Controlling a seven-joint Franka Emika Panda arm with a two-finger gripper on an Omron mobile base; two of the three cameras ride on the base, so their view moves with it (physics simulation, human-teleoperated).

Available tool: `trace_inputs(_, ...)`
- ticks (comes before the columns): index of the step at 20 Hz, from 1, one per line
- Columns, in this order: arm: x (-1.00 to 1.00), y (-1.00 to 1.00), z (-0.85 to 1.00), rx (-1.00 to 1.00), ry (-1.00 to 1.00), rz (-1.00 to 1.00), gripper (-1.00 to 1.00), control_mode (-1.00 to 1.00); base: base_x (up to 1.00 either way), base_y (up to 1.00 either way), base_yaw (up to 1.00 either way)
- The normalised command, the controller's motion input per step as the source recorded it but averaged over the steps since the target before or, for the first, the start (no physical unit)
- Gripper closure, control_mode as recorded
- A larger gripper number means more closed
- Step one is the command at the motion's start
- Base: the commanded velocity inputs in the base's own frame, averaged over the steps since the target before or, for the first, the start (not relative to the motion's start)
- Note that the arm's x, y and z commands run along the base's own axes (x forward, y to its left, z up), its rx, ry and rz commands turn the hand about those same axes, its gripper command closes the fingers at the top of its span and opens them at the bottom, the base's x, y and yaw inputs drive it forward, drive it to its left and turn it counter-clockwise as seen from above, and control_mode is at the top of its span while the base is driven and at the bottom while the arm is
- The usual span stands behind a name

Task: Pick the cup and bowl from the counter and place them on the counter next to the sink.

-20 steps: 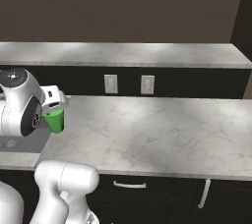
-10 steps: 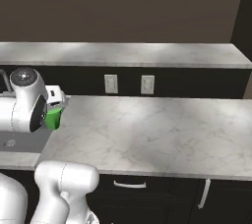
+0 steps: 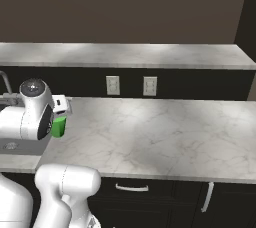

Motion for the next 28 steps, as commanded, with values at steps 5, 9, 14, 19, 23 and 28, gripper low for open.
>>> trace_inputs(5, 0.29, 0.12, -0.38, 0.00, 0.00, 0.00, 1.00, -1.00, 0.00, 0.00, 0.00)
trace_inputs(9, 0.32, 0.21, -0.34, 0.00, 0.00, 0.00, 1.00, -1.00, 0.00, 0.00, 0.00)
trace_inputs(14, 0.30, 0.24, -0.31, 0.00, 0.00, 0.00, 1.00, -1.00, 0.00, 0.00, 0.00)
trace_inputs(19, 0.19, 0.22, -0.29, 0.00, 0.00, 0.00, 1.00, -1.00, 0.00, 0.00, 0.00)
trace_inputs(23, 0.14, 0.17, -0.32, 0.00, 0.00, 0.00, 1.00, -1.00, 0.00, 0.00, 0.00)
trace_inputs(28, 0.08, 0.13, -0.25, 0.00, 0.00, 0.00, 1.00, -1.00, 0.00, 0.00, 0.00)
